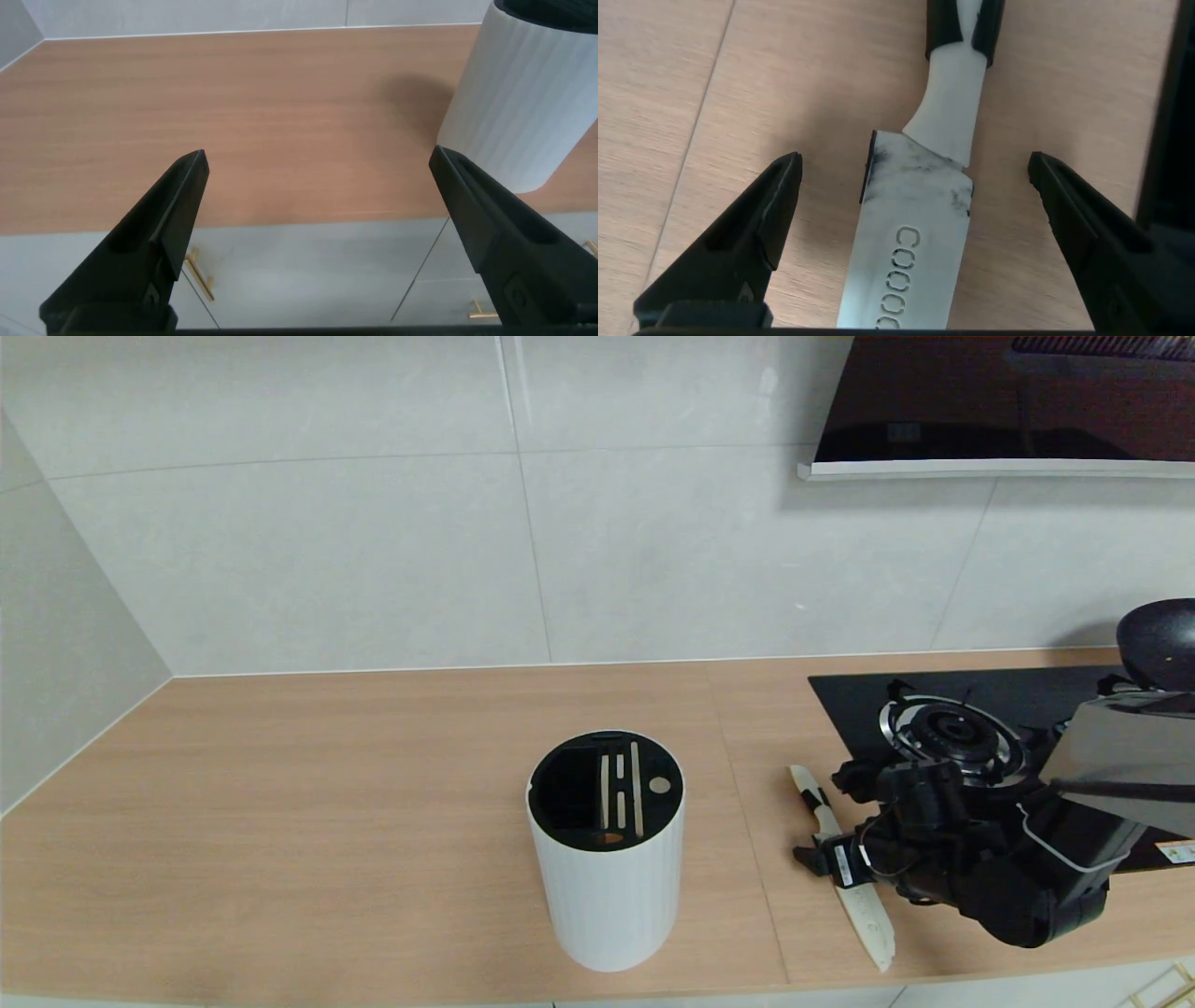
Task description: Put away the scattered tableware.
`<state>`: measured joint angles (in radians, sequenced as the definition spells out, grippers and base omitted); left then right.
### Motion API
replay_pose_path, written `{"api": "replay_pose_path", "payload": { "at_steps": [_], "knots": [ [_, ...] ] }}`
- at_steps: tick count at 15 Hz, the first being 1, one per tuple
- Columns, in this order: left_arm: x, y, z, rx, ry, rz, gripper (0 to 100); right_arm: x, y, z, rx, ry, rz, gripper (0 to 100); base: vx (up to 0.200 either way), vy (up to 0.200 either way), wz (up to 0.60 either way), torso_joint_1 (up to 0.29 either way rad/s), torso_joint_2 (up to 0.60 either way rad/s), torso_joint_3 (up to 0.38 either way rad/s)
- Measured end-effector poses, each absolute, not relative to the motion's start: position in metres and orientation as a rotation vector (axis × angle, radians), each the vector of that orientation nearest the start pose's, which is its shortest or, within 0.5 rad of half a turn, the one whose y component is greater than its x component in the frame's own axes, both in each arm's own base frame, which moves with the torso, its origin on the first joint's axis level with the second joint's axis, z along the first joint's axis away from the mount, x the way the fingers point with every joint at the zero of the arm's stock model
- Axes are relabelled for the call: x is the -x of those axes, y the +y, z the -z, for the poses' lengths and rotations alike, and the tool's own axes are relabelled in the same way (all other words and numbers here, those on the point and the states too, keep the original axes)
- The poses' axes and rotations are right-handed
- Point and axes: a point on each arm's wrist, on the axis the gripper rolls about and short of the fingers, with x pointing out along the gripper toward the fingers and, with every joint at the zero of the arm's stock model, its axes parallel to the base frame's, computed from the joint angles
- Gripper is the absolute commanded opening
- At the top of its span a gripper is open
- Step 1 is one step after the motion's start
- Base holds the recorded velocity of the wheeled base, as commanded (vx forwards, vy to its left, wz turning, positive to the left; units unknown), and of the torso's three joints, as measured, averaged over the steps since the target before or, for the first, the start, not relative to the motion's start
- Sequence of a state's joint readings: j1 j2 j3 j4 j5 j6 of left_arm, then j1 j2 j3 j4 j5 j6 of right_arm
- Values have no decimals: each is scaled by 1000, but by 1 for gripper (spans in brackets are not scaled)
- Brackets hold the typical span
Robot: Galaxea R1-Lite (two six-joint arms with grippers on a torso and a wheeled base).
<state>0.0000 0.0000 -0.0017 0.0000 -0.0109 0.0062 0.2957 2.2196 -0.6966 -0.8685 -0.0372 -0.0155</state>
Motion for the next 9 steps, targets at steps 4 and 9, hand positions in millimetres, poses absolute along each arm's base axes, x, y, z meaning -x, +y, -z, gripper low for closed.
{"api": "replay_pose_path", "payload": {
  "at_steps": [4,9],
  "knots": [
    [23,0,-76,-6,-2,11,100,-332,100,-3,127,649,-247,100,0,0,0,0,0,0],
    [23,0,-76,-6,-2,11,100,-334,101,0,136,650,-223,0,0,0,0,0,0,0]
  ]
}}
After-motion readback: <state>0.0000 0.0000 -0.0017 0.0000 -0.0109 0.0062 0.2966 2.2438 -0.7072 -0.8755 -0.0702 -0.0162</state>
